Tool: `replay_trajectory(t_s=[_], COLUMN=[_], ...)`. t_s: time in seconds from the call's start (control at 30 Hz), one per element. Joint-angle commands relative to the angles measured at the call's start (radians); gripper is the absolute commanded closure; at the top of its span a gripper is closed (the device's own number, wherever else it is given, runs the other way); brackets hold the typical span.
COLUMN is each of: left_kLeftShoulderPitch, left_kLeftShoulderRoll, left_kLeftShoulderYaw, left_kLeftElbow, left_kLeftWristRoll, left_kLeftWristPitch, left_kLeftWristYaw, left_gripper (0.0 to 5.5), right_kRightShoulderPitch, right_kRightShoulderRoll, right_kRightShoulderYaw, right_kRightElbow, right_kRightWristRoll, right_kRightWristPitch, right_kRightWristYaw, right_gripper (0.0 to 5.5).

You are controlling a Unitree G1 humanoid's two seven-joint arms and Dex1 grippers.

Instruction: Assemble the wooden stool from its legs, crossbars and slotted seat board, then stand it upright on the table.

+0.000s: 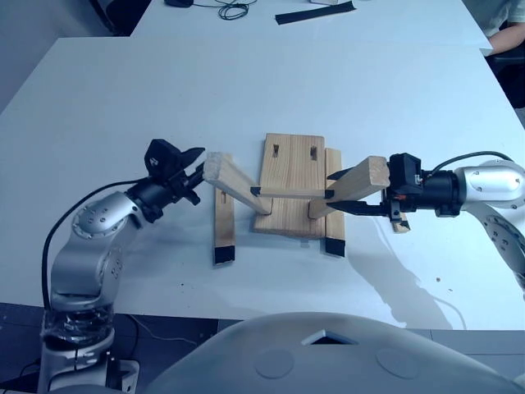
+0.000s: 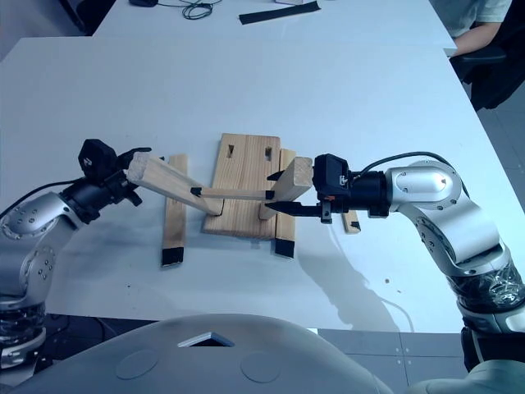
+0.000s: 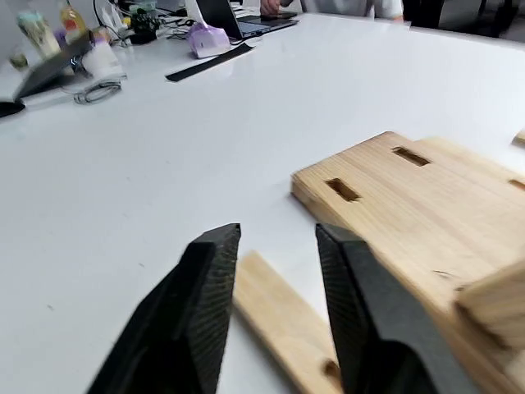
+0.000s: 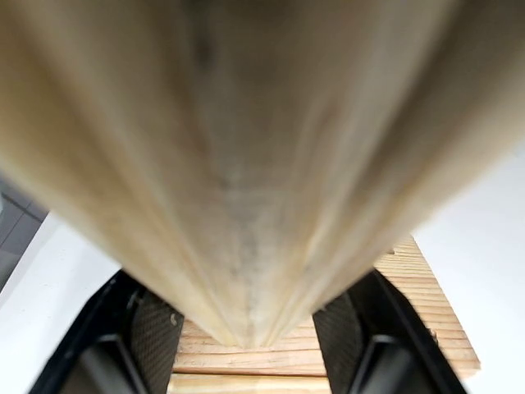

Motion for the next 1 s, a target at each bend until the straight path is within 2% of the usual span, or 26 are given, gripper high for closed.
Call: replay_trajectory(t_s=[0.03,0.13,0.27,0.37,0.5,0.57,0.73,0.83,1.0], left_kLeftShoulderPitch=[0.068,0.095,0.040,-0.091,-0.230,-0.251,-0.337,-0.355,-0.264], left_kLeftShoulderRoll=[-0.048,-0.081,-0.057,-0.070,-0.185,-0.203,-0.232,-0.180,0.055], left_kLeftShoulderYaw=[0.090,0.128,0.185,0.127,-0.051,-0.074,-0.088,-0.051,0.020], left_kLeftElbow=[-0.094,-0.154,-0.163,-0.197,-0.343,-0.352,-0.273,-0.211,-0.013], left_kLeftWristRoll=[0.010,0.029,0.019,-0.046,-0.368,-0.488,-0.435,-0.369,-0.161], left_kLeftWristPitch=[0.030,0.015,0.059,0.185,0.456,0.562,0.644,0.628,0.415], left_kLeftWristYaw=[0.114,0.182,0.226,0.268,0.308,0.329,0.403,0.397,0.273], left_gripper=[3.46,3.46,3.46,3.46,3.46,3.46,3.46,3.46,3.46], right_kRightShoulderPitch=[0.031,0.053,0.093,0.090,0.037,0.012,-0.062,-0.072,-0.034], right_kRightShoulderRoll=[-0.018,-0.017,-0.028,-0.029,-0.014,-0.009,0.021,0.022,0.008], right_kRightShoulderYaw=[-0.005,-0.019,-0.040,-0.037,-0.001,0.013,0.048,0.052,0.037], right_kRightElbow=[0.025,0.016,0.000,0.002,0.010,0.017,0.066,0.074,0.065], right_kRightWristRoll=[-0.094,-0.090,-0.085,-0.087,-0.091,-0.092,-0.115,-0.115,-0.117], right_kRightWristPitch=[0.044,0.045,0.046,0.049,0.065,0.073,0.071,0.069,0.062], right_kRightWristYaw=[-0.052,-0.068,-0.076,-0.075,-0.065,-0.060,-0.041,-0.032,-0.036], right_gripper=[3.46,3.46,3.46,3.46,3.46,3.46,3.46,3.46,3.46])
